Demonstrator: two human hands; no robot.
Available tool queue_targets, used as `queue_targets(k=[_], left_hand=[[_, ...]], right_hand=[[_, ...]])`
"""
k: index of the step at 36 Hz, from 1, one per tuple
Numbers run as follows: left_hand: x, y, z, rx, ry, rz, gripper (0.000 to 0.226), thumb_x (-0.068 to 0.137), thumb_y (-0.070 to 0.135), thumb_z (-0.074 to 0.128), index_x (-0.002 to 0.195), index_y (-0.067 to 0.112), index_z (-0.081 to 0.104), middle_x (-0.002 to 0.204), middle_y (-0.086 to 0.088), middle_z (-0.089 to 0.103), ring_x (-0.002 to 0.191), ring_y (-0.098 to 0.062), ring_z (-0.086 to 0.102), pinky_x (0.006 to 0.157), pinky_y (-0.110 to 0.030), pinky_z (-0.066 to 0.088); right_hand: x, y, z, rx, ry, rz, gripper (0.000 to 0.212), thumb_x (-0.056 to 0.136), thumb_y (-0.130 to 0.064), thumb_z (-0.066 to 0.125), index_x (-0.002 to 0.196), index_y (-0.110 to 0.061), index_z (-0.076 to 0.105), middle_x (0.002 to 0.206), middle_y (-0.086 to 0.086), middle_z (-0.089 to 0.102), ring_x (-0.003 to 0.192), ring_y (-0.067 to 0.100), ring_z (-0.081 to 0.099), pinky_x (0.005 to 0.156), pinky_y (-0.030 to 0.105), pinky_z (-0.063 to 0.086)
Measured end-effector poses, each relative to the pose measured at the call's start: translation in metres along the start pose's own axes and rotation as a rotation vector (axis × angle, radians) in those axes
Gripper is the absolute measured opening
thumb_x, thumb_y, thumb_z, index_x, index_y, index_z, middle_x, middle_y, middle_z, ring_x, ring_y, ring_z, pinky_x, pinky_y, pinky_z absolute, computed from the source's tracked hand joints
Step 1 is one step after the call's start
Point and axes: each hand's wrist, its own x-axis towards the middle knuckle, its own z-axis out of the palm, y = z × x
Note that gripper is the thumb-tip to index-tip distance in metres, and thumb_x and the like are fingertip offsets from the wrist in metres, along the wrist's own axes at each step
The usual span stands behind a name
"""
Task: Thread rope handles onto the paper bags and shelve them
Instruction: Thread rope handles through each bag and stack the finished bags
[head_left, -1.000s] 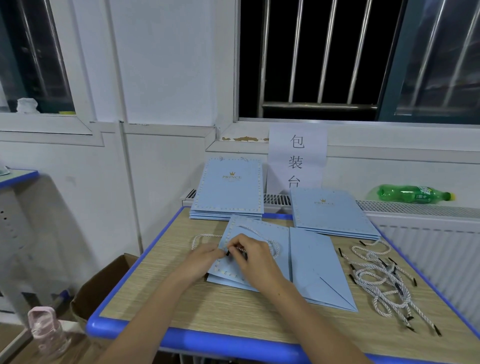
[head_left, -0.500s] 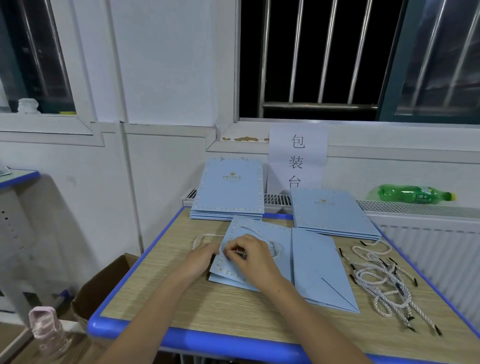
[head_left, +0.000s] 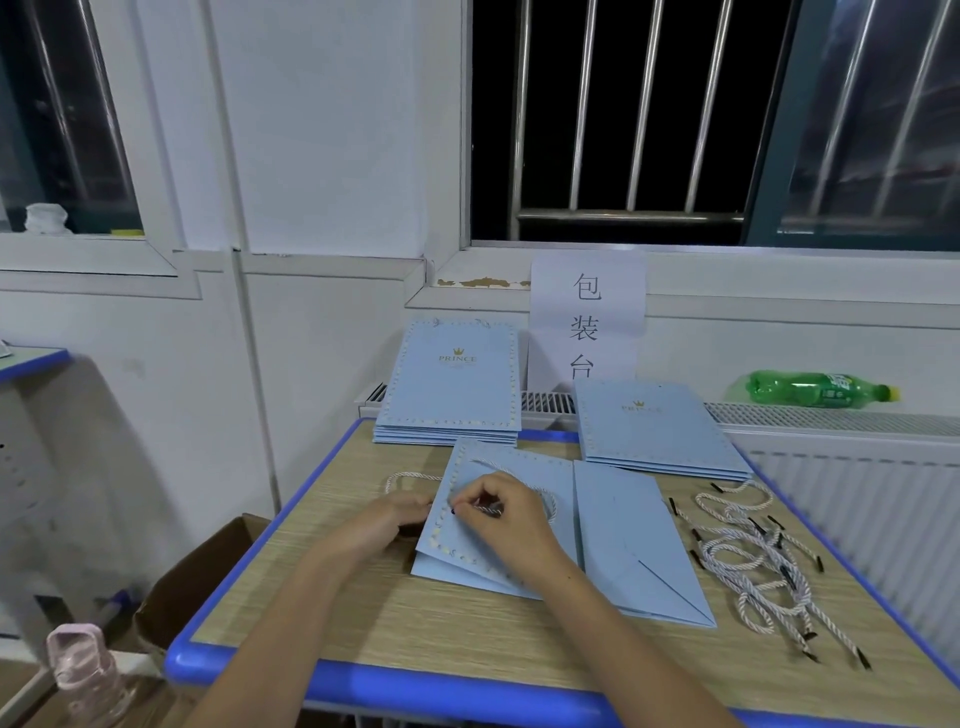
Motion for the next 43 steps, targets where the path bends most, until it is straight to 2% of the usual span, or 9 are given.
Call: queue_targets(k=[4,10,13,16,21,26,31,36,43], left_hand=[[-0.005,0.002,0.004,0.004,0.016,-0.009,0.024,0.098,0.019,0.046,0.103,0.015,0.069,0.096,0.011,0.070,0.091,-0.003,0.063,0.073,-0.013,0.045],[-0.006,0.006,0.007,0.130,-0.016,0.018,0.015,0.095,0.038,0.050,0.103,0.041,0.063,0.102,0.022,0.067,0.102,0.000,0.060,0.083,-0.016,0.043],[-0.004,0.007,0.008,0.173,-0.006,0.056,0.023,0.078,0.055,0.051,0.100,0.050,0.056,0.108,0.024,0.062,0.106,0.000,0.056,0.092,-0.021,0.043],[-0.003,0.007,0.010,0.122,0.003,0.081,0.040,0.067,0.055,0.051,0.104,0.043,0.056,0.113,0.016,0.062,0.108,-0.007,0.058,0.089,-0.020,0.044],[0.003,0.004,0.014,0.094,0.034,0.140,0.023,0.097,0.026,0.048,0.118,0.025,0.057,0.118,0.009,0.056,0.104,0.000,0.054,0.074,-0.008,0.041],[0.010,-0.003,0.010,0.142,0.158,0.159,0.027,0.099,0.008,0.038,0.112,0.001,0.061,0.108,0.000,0.049,0.099,-0.008,0.049,0.073,-0.003,0.039],[0.011,-0.005,0.011,0.144,0.218,0.130,0.024,0.098,0.012,0.042,0.080,0.011,0.057,0.089,0.002,0.052,0.080,-0.009,0.050,0.069,-0.018,0.038],[0.013,-0.011,0.011,0.187,0.255,0.119,0.023,0.097,0.017,0.047,0.086,0.000,0.059,0.086,-0.010,0.052,0.076,-0.017,0.046,0.067,-0.027,0.036],[0.019,-0.011,0.016,0.090,0.337,0.142,0.022,0.089,0.008,0.059,0.068,0.008,0.053,0.068,-0.010,0.046,0.066,-0.018,0.038,0.055,-0.026,0.028]], right_hand=[[-0.001,0.000,0.000,0.009,0.012,-0.007,0.028,0.086,-0.009,0.065,0.071,-0.032,0.061,0.085,-0.014,0.064,0.089,0.001,0.058,0.078,0.009,0.042],[-0.001,-0.001,0.001,-0.033,-0.018,-0.033,0.029,0.087,-0.009,0.063,0.073,-0.034,0.058,0.086,-0.017,0.060,0.086,-0.009,0.054,0.076,0.006,0.039],[0.000,0.000,0.003,-0.055,-0.022,-0.044,0.029,0.088,-0.010,0.062,0.075,-0.035,0.058,0.086,-0.017,0.059,0.082,-0.009,0.053,0.073,0.006,0.039],[0.001,0.001,0.004,-0.072,-0.020,-0.046,0.029,0.089,-0.011,0.061,0.075,-0.036,0.057,0.085,-0.015,0.057,0.079,-0.009,0.051,0.070,0.006,0.038],[0.001,0.003,0.005,-0.098,-0.016,-0.028,0.029,0.089,-0.012,0.061,0.073,-0.036,0.055,0.085,-0.013,0.057,0.076,-0.011,0.051,0.068,0.005,0.037],[0.002,0.004,0.006,-0.119,-0.041,-0.007,0.026,0.091,-0.014,0.060,0.074,-0.033,0.054,0.085,-0.015,0.054,0.074,-0.013,0.050,0.069,0.006,0.038],[0.002,0.008,0.007,-0.209,-0.075,-0.012,0.013,0.094,-0.017,0.054,0.082,-0.023,0.056,0.090,-0.011,0.051,0.076,-0.004,0.049,0.070,0.003,0.037],[0.002,0.011,0.008,-0.291,-0.097,-0.043,0.011,0.098,-0.019,0.048,0.088,-0.020,0.053,0.097,-0.005,0.051,0.078,-0.003,0.048,0.071,0.003,0.036],[0.003,0.009,0.006,-0.289,-0.078,-0.030,0.010,0.098,-0.019,0.047,0.089,-0.019,0.053,0.098,-0.005,0.050,0.084,0.004,0.049,0.074,0.008,0.037]])
